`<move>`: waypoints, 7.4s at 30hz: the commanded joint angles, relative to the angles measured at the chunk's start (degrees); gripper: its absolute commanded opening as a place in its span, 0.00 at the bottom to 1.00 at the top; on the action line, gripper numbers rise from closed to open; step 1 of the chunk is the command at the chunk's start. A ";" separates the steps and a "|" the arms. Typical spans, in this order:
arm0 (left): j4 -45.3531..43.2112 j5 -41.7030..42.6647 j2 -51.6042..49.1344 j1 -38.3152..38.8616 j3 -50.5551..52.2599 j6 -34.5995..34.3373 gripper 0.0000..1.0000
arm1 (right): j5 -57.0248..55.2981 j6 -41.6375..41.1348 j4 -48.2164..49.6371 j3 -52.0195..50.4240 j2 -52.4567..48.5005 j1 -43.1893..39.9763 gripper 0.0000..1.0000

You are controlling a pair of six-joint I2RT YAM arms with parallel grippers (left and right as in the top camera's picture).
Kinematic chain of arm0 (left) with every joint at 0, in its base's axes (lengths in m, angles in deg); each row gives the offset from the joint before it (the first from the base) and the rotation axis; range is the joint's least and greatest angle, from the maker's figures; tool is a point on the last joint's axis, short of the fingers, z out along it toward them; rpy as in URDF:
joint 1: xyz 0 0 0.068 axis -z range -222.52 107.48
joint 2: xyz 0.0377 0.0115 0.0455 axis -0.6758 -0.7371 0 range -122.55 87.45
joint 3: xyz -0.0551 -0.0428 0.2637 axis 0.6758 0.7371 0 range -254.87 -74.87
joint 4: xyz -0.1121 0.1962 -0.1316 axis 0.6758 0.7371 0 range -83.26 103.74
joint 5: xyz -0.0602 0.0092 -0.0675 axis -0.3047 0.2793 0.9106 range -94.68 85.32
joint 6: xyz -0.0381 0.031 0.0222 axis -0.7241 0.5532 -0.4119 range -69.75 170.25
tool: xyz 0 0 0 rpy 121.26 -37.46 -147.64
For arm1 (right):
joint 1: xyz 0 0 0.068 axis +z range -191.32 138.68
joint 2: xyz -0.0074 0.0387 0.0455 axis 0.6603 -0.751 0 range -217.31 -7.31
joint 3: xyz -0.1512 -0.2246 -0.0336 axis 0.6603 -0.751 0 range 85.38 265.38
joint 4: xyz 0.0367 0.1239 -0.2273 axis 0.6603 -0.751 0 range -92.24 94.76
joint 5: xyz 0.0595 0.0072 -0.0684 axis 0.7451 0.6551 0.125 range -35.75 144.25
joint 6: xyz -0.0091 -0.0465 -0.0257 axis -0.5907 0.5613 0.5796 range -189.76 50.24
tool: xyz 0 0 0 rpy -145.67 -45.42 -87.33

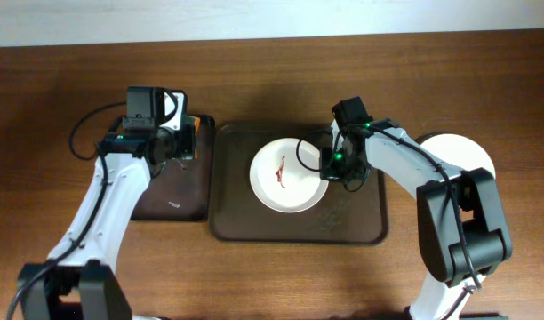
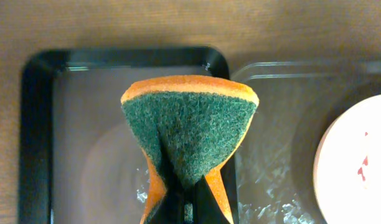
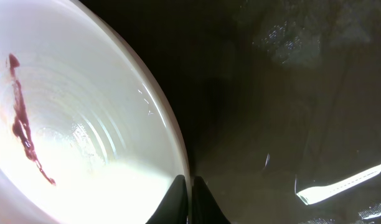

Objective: Clean dirty plates on tray and stack at the side
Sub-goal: 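Carry the sponge in the left gripper toward the held plate, then scrub the stained plate with the sponge in the left gripper, then return the sponge to the small black tray with the left gripper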

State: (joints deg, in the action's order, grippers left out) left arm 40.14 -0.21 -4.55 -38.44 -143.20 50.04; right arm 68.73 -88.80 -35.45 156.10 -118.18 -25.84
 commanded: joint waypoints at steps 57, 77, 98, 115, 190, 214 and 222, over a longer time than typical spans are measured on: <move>-7.04 -1.88 21.44 0.00 -0.50 -6.86 0.00 | -0.11 0.13 0.15 0.81 -0.31 0.57 0.05; -8.11 -1.92 21.42 0.00 -0.50 -6.82 0.00 | -0.11 0.13 0.20 0.81 -0.31 0.57 0.05; 4.44 -1.99 -4.07 0.00 0.04 -6.82 0.00 | -0.11 0.13 0.17 0.81 -0.31 0.57 0.05; -1.46 17.62 -3.52 10.40 0.00 -10.67 0.00 | -0.13 -0.92 0.20 0.81 -0.31 5.51 0.04; 1.11 -12.85 -19.56 5.22 -1.70 2.38 0.60 | -0.11 -0.92 0.00 0.81 -0.31 5.51 0.04; 10.47 -6.82 -15.87 3.15 -1.97 0.87 0.41 | -0.11 -0.92 -0.07 0.81 -0.31 5.51 0.04; 10.78 -6.82 -15.87 3.15 0.94 0.87 0.54 | -0.11 -0.92 -0.04 0.81 -0.31 5.51 0.04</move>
State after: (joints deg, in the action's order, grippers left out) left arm 50.92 -7.88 -21.91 -35.21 -144.30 50.66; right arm 68.73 -89.28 -35.45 156.12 -118.18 -20.59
